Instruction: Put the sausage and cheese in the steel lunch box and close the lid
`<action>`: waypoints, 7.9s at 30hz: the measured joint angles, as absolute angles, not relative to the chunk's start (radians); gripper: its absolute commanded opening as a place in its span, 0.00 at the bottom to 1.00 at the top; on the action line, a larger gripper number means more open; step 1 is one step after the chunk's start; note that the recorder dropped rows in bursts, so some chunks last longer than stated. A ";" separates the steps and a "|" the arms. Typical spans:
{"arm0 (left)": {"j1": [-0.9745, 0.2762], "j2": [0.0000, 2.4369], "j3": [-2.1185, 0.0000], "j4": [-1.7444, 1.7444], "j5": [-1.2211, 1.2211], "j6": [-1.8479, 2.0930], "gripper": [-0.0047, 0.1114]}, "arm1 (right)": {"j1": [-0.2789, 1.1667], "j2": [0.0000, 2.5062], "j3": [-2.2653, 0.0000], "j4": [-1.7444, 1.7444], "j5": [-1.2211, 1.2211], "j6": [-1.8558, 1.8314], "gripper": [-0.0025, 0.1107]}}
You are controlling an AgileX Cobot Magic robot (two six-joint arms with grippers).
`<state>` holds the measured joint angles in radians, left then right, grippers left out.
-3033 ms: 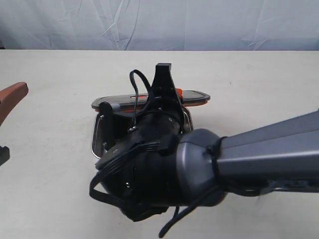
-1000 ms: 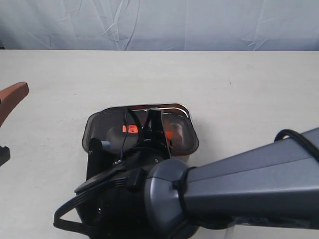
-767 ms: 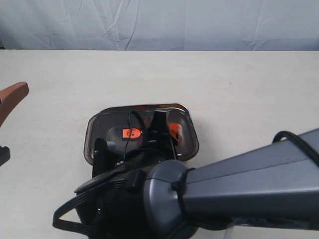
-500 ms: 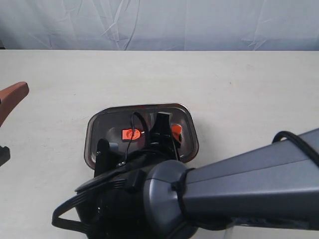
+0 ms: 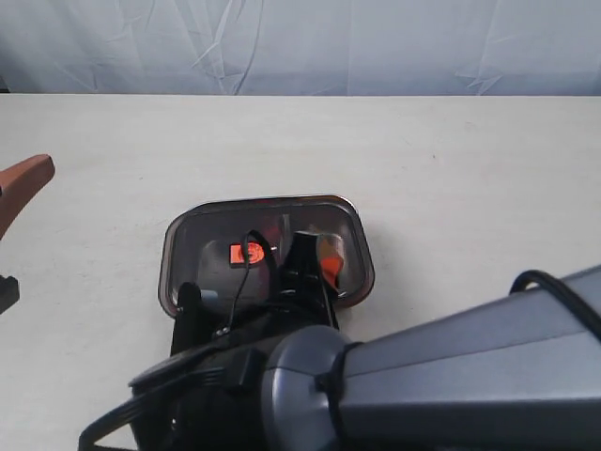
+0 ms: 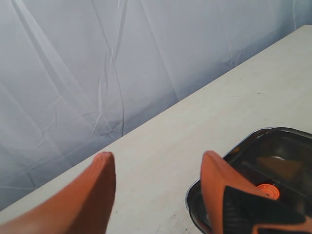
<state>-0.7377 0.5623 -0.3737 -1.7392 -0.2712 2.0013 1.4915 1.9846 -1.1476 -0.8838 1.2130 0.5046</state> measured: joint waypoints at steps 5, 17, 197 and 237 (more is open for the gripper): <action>-0.738 0.562 -0.374 -1.739 -0.271 2.001 0.48 | 1.547 1.985 -1.148 -0.852 1.213 0.510 0.30; -0.738 0.562 -0.374 -1.739 -0.271 2.001 0.48 | 1.610 1.916 -1.148 -0.590 1.180 0.584 0.02; -0.738 1.528 -0.607 -1.538 -0.129 2.027 0.04 | 0.899 1.845 -1.160 -0.095 0.610 0.175 0.02; -0.738 1.491 -0.687 -1.495 -0.162 2.023 0.04 | 0.901 1.794 -1.149 -0.355 0.630 0.391 0.02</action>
